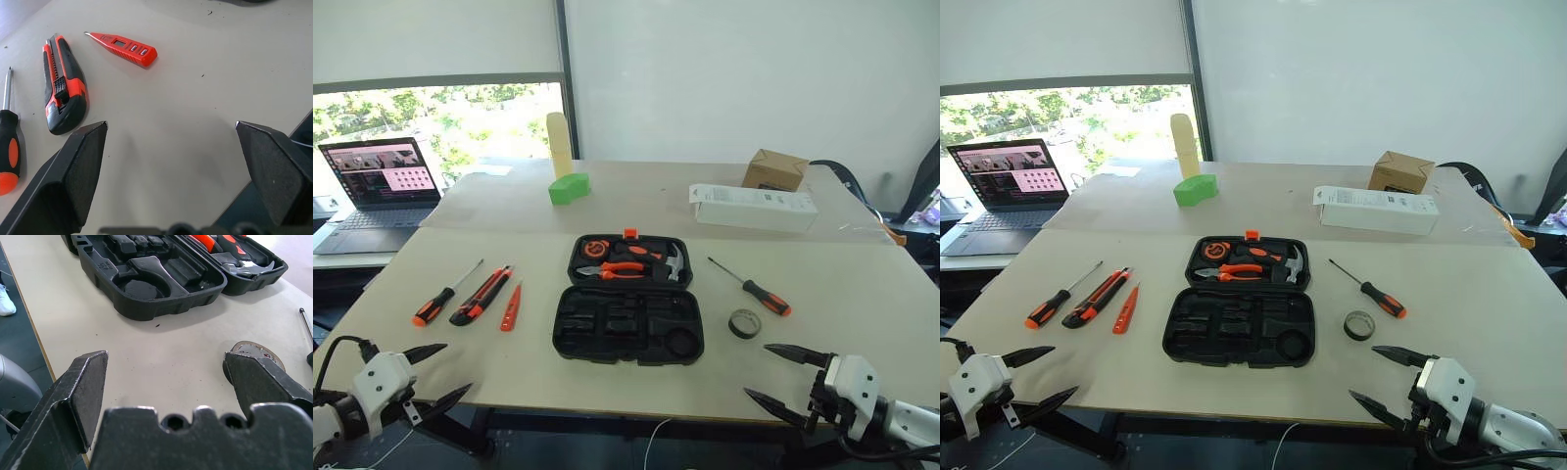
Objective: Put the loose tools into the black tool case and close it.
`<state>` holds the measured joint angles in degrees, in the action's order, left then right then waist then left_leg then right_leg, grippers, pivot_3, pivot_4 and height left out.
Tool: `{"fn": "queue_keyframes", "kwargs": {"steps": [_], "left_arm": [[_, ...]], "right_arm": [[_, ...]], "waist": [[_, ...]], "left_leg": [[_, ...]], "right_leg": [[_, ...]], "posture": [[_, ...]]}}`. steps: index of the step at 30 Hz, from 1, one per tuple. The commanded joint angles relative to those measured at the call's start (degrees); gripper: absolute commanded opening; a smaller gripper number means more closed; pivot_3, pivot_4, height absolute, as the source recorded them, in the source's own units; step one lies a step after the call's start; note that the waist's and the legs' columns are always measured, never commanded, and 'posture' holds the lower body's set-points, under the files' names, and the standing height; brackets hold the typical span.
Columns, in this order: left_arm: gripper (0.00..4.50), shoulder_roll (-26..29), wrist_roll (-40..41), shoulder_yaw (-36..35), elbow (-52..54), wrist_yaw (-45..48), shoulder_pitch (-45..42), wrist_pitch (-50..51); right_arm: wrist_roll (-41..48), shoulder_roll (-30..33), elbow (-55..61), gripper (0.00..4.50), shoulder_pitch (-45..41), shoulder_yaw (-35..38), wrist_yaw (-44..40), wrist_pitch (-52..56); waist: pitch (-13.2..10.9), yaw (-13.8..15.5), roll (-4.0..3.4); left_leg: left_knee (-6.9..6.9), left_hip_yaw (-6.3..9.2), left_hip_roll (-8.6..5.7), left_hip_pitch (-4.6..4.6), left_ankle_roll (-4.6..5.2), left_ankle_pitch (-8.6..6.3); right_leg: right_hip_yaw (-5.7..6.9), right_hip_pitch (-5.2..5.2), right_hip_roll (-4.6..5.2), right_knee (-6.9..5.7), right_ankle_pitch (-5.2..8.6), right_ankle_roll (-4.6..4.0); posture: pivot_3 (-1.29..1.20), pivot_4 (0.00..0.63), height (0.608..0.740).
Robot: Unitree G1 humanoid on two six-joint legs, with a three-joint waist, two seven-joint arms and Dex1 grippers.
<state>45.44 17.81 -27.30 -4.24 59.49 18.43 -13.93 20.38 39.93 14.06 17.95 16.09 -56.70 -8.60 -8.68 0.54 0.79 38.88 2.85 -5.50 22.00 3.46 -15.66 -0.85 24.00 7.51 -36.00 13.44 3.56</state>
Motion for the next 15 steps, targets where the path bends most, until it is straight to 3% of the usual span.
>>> {"fn": "queue_keyframes", "kwargs": {"steps": [1, 4, 8, 11, 15], "left_arm": [[4.5, -2.68, 5.14, -5.18, 2.1, -5.66, 1.09, 5.3], [4.5, -10.22, 14.75, -14.82, 3.46, -16.72, 5.09, 17.18], [4.5, -14.35, 18.7, -18.74, 5.58, -21.89, 8.68, 24.68], [4.5, -14.74, 21.8, -21.34, 6.32, -25.41, 8.29, 29.17], [4.5, -10.44, 25.94, -23.67, 5.9, -27.45, 4.22, 35.83]], "right_arm": [[4.24, -2.42, 4.62, 4.42, -5.5, -3.03, 1.14, 1.32], [12.0, -9.76, 10.79, 4.42, -15.93, -8.75, 6.31, 6.39], [10.21, -13.22, 12.4, 4.42, -20.32, -13.16, 6.86, 6.67], [9.79, -14.29, 12.32, 4.42, -21.37, -14.77, 6.9, 5.9], [8.26, -13.2, 11.67, 4.42, -19.04, -15.76, 3.63, 3.17]], "waist": [[-0.01, -0.1, 0.02], [-0.07, -1.82, 0.15], [-0.04, -1.62, 0.28], [0.04, -0.21, 0.57], [0.14, 0.9, 0.84]], "left_leg": [[0.0, 0.0, 0.0, 0.0, 0.0, 0.0], [-0.01, -0.08, 0.2, -0.02, -0.09, -0.04], [-0.02, 0.24, 0.32, -0.44, -0.38, -0.32], [0.02, 0.25, 0.33, -0.68, -0.42, -0.58], [0.14, 0.23, 0.25, -0.68, -0.35, -0.63]], "right_leg": [[0.0, 0.0, 0.0, 0.0, 0.0, 0.0], [-0.03, -0.02, -0.1, 0.01, -0.2, -0.26], [0.15, 0.17, -0.5, -0.09, -0.3, -0.45], [0.27, 0.14, -0.58, -0.1, -0.31, -0.47], [0.27, 0.05, -0.48, -0.02, -0.31, -0.47]], "posture": [[0.0, 0.15, 0.74], [0.0, 0.15, 0.74], [0.0, 0.15, 0.74], [0.0, 0.15, 0.74], [0.0, 0.15, 0.74]]}}
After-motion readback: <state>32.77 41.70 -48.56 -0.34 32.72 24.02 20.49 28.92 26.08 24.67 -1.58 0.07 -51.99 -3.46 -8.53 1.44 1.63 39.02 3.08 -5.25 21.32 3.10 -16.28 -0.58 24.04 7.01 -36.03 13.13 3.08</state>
